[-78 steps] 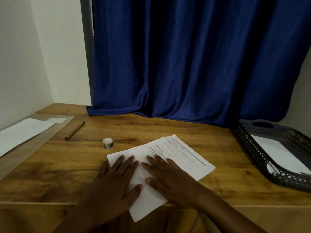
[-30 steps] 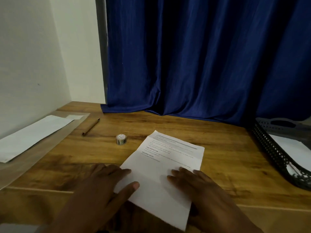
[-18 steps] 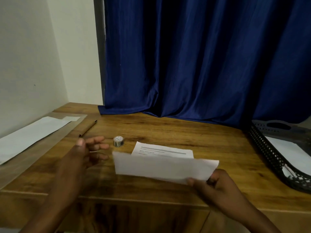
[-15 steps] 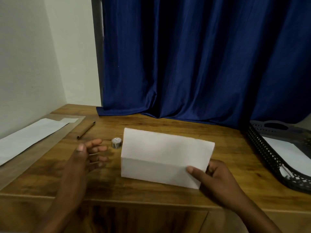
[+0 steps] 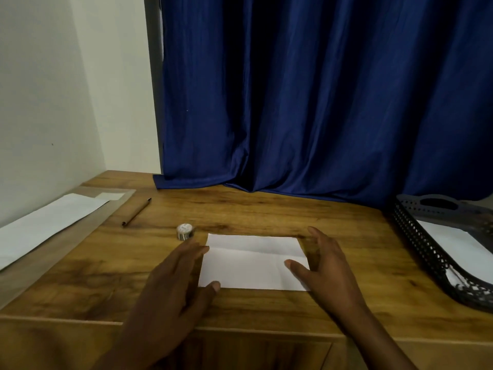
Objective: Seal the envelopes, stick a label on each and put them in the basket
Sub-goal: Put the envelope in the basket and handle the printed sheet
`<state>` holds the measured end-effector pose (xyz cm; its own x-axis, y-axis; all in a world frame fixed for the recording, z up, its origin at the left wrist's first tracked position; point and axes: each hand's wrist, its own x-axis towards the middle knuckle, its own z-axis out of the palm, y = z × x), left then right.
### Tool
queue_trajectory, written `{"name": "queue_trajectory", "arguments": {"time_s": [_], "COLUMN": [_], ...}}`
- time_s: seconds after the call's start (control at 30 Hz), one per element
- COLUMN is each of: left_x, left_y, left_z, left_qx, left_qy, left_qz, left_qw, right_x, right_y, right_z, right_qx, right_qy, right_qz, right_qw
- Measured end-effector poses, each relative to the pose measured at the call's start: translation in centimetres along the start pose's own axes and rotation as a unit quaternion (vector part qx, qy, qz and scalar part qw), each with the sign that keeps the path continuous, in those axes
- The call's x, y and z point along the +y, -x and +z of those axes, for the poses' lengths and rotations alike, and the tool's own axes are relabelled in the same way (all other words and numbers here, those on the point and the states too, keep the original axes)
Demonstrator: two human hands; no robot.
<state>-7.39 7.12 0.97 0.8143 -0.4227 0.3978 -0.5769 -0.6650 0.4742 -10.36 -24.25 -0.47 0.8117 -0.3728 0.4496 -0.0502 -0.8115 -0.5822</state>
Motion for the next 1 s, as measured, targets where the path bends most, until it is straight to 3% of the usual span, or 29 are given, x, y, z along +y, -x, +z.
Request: {"name": "queue_trajectory", "arguments": {"time_s": [0.23, 0.43, 0.63, 0.83, 1.0], "left_x": [2.6, 1.8, 1.1, 1.0, 0.9], "left_y": [-3.6, -5.4, -5.5, -5.3, -5.2], "left_z": [1.6, 4.7, 5.6, 5.8, 5.9], "left_qx": [-0.085, -0.178, -0.192, -0.175, -0.177], "left_qy": [-0.124, -0.185, -0.202, -0.215, -0.213], "left_qz": [0.055, 0.030, 0.041, 0.053, 0.054], "left_qw": [0.987, 0.966, 0.959, 0.959, 0.960], "right_x": [-0.1, -0.7, -3.0, -7.2, -7.3], "right_y": [0.1, 0.6, 0.6, 0.9, 1.0], "right_z": [0.4, -0.2, 0.2, 3.3, 4.7], "right_qx": [-0.028, -0.053, -0.071, -0.218, -0.289], "right_qy": [0.096, 0.121, 0.154, 0.118, 0.105], "right_qz": [-0.067, -0.074, -0.103, -0.161, -0.133], "right_qw": [0.993, 0.988, 0.980, 0.955, 0.942]}}
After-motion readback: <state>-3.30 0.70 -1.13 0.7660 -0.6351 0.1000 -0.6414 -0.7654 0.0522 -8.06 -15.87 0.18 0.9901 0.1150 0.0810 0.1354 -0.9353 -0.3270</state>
